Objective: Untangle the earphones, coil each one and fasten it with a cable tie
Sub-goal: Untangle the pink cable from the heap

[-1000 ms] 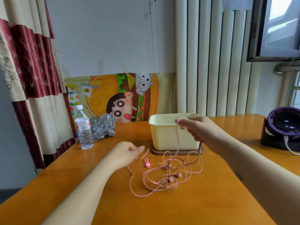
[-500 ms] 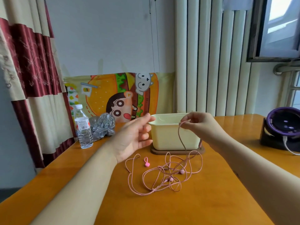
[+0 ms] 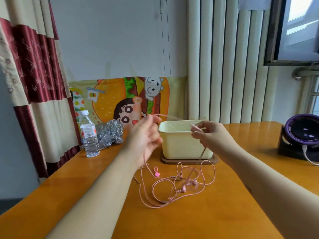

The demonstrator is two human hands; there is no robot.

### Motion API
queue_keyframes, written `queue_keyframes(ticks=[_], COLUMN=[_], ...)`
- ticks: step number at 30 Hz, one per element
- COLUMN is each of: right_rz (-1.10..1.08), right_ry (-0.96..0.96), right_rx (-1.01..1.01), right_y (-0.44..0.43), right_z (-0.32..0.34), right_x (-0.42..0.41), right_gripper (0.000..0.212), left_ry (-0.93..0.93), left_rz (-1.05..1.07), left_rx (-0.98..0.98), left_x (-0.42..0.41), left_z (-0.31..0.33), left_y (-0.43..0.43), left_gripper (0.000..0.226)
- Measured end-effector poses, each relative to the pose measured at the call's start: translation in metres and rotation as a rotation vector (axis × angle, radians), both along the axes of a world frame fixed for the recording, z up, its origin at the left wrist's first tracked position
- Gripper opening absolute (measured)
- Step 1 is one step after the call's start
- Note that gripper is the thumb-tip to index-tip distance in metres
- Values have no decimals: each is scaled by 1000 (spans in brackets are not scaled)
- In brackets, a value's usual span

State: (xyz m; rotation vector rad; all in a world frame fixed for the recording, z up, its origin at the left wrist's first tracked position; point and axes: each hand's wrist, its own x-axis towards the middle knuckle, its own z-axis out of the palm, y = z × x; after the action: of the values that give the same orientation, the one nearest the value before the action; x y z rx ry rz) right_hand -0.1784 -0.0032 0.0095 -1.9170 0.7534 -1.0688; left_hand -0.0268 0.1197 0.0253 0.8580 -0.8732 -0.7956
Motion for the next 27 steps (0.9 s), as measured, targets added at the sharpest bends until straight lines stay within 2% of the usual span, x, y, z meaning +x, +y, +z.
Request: queue_keyframes(ticks=[3,6,10,13,16,19,23,25,27], right_rz=[-122,-211,-252,-74,-3,-109,-37,27,66], right_ry=[-79,-7,49,232,375,240,-58,-55,52], right_rx=[176,250,287,324,178,-38,-14,-12,-35], right_y=[-18,-29,-29,-18,-15,-17,-14,-11,-11], right_z=[-14,-27,-28,-18,-9,-1,18,26,32], right_x=[-12,-22,-26,-23,-20,-16,-12,-12,-13], right_gripper=[11,25,49,66,67,65,57,53,54], left_ry=[241,284,96,-57,-356,-568,-595,-574,-571], left_rz=[171,366,529,580,597,562,473,484,513], left_rx=[-177,-153,-19,73,254,400,526,546,549], left_x=[31,62,77,82,81,73,69,73,73], left_z=[6,-1,-23,-38,-47,-52,-59,-61,-61], left_y=[9,14,12,6,2,0,-5,-8,-9], left_gripper=[27,24,29,28,33,33,28,27,26])
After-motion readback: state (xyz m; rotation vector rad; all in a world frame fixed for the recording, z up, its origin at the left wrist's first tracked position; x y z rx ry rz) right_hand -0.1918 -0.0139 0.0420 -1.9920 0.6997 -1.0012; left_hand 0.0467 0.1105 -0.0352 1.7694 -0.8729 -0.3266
